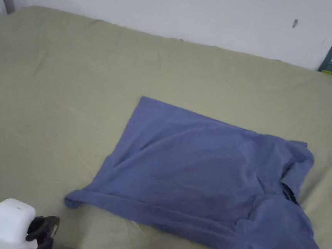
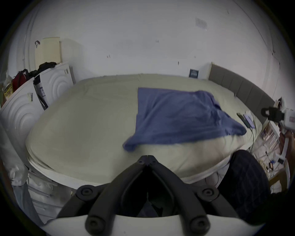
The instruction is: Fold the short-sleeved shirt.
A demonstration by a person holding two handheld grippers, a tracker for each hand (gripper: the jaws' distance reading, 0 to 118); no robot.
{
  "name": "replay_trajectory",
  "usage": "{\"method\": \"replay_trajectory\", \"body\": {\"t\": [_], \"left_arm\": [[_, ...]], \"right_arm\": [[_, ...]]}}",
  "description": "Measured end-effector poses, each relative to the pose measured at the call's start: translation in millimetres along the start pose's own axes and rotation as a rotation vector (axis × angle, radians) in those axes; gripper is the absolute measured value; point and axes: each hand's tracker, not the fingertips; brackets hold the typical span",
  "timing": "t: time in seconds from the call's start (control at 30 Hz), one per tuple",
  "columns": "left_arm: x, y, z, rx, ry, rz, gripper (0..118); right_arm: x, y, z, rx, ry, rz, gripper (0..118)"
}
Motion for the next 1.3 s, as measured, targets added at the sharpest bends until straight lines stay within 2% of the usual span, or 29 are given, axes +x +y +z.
{"method": "replay_trajectory", "body": {"t": [0.03,0.1,0.17,0.2,0.23,0.27,0.3,0.33,0.37,0.4,0.43,0.47,0.5,0.57,0.6,0.63,0.7,0.73,0.8,0.83,0.9,0.93,1.1,1.13,1.17,1.2,1.23,1.27,1.3], "left_arm": [[0,-9,-4,-0.01,0.003,0.009,0],[-14,-2,-15,-0.022,0.009,0.017,0],[-19,-8,-30,-0.025,0.007,0.028,0],[-55,6,-49,-0.033,-0.001,0.04,12],[-67,9,-62,-0.043,0.0,0.044,66],[-78,10,-76,-0.054,0.005,0.047,108],[-91,13,-101,-0.128,-0.017,0.072,118],[-74,18,-107,-0.099,0.059,-0.003,116],[-65,7,-121,0.002,0.068,-0.048,116],[-62,7,-137,-0.092,0.084,-0.014,116],[-59,5,-146,-0.108,0.095,-0.018,115],[-75,32,-149,-0.121,0.025,0.033,115],[-78,37,-156,-0.127,0.03,0.016,115],[-78,40,-161,-0.145,0.029,-0.016,106],[-78,43,-166,-0.15,0.029,-0.05,95],[-65,40,-173,-0.138,0.024,-0.089,70],[-63,42,-173,-0.151,-0.02,-0.067,17],[-51,46,-170,-0.151,-0.022,-0.07,2],[-40,50,-166,-0.141,0.024,-0.092,2],[-40,50,-163,-0.15,0.022,-0.101,2],[-37,51,-158,-0.143,0.03,-0.112,2],[-42,49,-165,-0.147,0.016,-0.1,2],[-32,57,-157,-0.15,0.03,-0.101,2],[-51,51,-164,-0.143,0.023,-0.08,2],[-56,50,-166,-0.141,0.021,-0.073,2],[-50,51,-164,-0.147,0.024,-0.088,2],[-50,51,-164,-0.153,0.02,-0.095,2],[-49,50,-163,-0.161,0.006,-0.099,2],[-46,61,-159,-0.175,-0.021,-0.095,1]], "right_arm": [[0,-1,-2,-0.019,0.043,-0.018,0],[-6,-4,-6,-0.031,-0.007,-0.01,0],[0,-5,-8,-0.045,-0.014,-0.011,0],[1,-6,-10,-0.054,-0.02,-0.023,0],[2,-6,-11,-0.058,-0.018,-0.035,0],[2,-6,-12,-0.064,-0.021,-0.047,0],[1,-5,-13,-0.069,-0.028,-0.053,0],[1,-4,-14,-0.074,-0.035,-0.056,0],[1,-4,-15,-0.082,-0.045,-0.06,0],[4,-4,-16,-0.09,-0.05,-0.065,0],[5,-4,-17,-0.096,-0.058,-0.067,0],[5,-4,-17,-0.099,-0.066,-0.068,0],[6,-4,-17,-0.104,-0.07,-0.07,0],[13,-4,-19,-0.122,-0.094,-0.07,0],[15,-4,-21,-0.129,-0.104,-0.069,0],[20,-4,-24,-0.149,-0.122,-0.074,0],[31,-4,-33,-0.199,-0.174,-0.083,0],[36,-4,-38,-0.214,-0.182,-0.084,0],[48,-5,-51,-0.241,-0.192,-0.074,4],[62,-11,-63,-0.259,-0.205,-0.065,30],[80,-16,-89,-0.355,-0.188,-0.076,106],[89,-22,-103,-0.395,-0.177,-0.08,118],[106,-38,-153,-0.434,-0.196,-0.074,117],[108,-40,-161,-0.454,-0.202,-0.077,108],[110,-41,-167,-0.524,-0.152,-0.101,72],[111,-41,-169,-0.524,-0.128,-0.117,11],[112,-40,-169,-0.506,-0.158,-0.144,4],[108,-39,-165,-0.491,-0.138,-0.173,4],[106,-35,-163,-0.504,-0.124,-0.165,4]]}}
